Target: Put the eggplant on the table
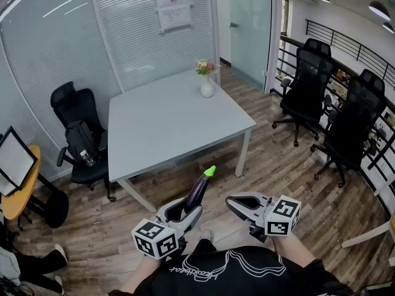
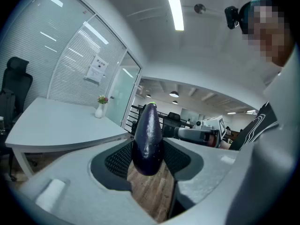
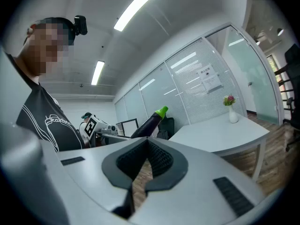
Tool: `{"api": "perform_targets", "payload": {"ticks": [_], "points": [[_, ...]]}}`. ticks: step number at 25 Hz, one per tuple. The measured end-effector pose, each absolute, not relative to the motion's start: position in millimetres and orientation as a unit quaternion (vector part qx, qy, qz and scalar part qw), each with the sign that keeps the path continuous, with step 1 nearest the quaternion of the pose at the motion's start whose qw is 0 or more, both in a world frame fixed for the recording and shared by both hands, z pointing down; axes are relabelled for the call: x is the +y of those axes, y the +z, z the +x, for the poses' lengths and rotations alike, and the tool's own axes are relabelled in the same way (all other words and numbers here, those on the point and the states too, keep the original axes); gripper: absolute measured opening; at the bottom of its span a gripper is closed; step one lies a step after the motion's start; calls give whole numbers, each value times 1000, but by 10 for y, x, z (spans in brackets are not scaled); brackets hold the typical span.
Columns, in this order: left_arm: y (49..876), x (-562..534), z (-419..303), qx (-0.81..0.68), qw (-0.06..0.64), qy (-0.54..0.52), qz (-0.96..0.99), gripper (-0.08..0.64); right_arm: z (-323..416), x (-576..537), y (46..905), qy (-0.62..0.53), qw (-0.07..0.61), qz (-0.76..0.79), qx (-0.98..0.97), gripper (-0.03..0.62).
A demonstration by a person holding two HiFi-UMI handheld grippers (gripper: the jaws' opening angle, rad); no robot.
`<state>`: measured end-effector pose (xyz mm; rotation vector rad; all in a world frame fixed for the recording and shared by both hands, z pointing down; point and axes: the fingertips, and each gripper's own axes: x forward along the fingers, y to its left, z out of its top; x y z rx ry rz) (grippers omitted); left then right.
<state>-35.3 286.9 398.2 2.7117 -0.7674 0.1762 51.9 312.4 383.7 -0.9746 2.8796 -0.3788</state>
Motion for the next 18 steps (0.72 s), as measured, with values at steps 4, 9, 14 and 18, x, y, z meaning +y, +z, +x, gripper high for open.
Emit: {"api": "perform_targets", "payload": {"ticks": [4, 9, 14, 18], "points": [[3927, 2928, -305, -267, 155, 60, 949, 207, 543, 3195, 3776, -119, 44, -310, 942, 8], [3906, 2954, -283, -269, 159, 55, 948, 207, 567, 3230, 3787, -120, 38, -308, 943, 8], [3950, 2903, -304, -270, 159, 54, 948, 207, 541, 3159, 3809, -124, 40, -306, 943, 8], [4007, 2816, -316, -272, 169, 56, 946, 207, 565, 3043, 3845, -138, 48, -312, 939, 9]]}}
